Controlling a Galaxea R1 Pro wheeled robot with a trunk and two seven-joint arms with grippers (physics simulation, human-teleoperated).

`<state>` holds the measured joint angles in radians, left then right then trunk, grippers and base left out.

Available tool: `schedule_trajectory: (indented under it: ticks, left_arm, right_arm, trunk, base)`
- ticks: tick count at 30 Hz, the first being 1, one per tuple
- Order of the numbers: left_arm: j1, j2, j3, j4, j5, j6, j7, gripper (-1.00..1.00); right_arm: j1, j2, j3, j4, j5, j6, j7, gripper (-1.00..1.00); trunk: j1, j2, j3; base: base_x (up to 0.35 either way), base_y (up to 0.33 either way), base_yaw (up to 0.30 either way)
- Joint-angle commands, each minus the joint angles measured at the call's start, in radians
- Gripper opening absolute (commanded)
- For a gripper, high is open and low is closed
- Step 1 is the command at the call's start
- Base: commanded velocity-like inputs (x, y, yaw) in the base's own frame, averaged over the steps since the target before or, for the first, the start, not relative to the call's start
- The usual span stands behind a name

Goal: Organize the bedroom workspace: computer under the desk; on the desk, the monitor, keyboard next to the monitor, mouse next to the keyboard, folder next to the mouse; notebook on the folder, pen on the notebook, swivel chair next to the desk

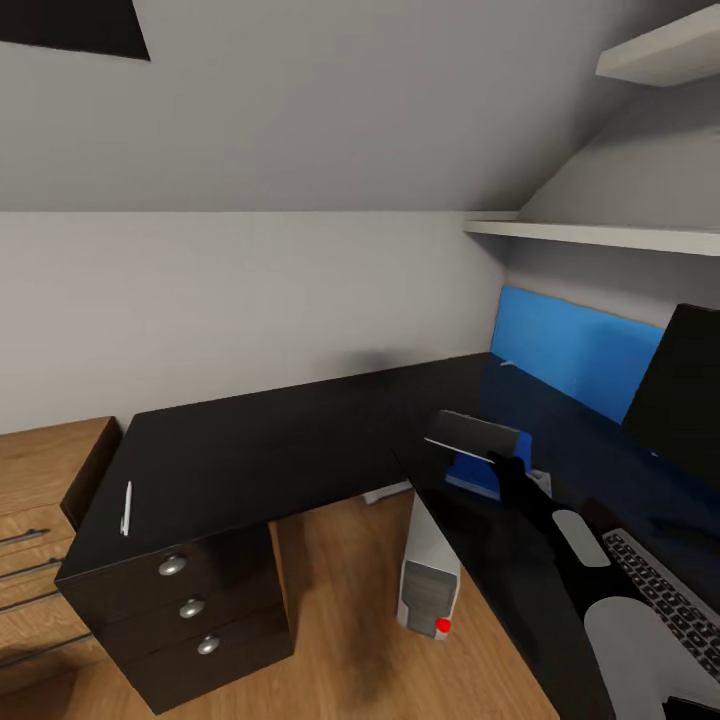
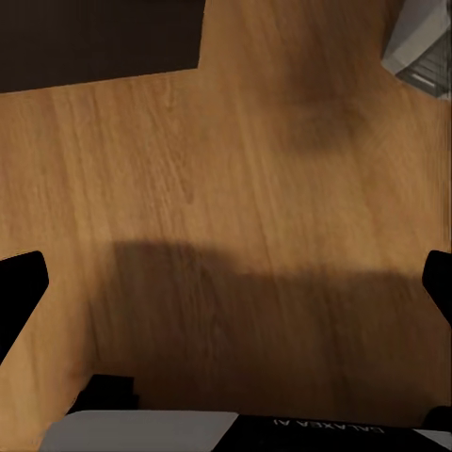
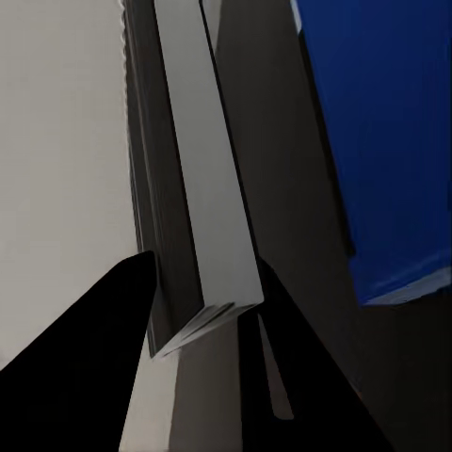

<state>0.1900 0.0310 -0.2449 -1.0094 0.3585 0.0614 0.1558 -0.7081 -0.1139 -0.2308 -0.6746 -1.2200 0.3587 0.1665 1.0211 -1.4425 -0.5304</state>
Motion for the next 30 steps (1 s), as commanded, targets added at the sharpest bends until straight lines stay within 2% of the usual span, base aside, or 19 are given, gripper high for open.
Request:
schedule_trajectory:
  ticks: [1,20,30]
  left_arm:
    - [0.000,0.001,-0.004,-0.002,0.008,0.003,0.008,1.00]
    - [0.000,0.001,-0.004,-0.002,0.008,0.002,0.009,1.00]
    - [0.000,0.002,0.001,-0.002,0.008,0.001,0.010,1.00]
  right_arm:
    - [-0.001,-0.007,-0.011,-0.009,-0.006,0.007,0.000,-1.00]
    - [0.000,-0.007,-0.011,-0.014,-0.003,0.002,0.001,-1.00]
    - [0.000,-0.010,-0.013,-0.012,0.002,-0.020,-0.007,-1.00]
  trunk:
    - [0.000,-0.001,-0.001]
    - [0.000,-0.001,-0.001]
    - [0.000,-0.001,-0.001]
  base:
    - [0.000,-0.195,-0.008]
    - [0.003,-0.038,-0.001]
    - [0.176,-0.189,0.000]
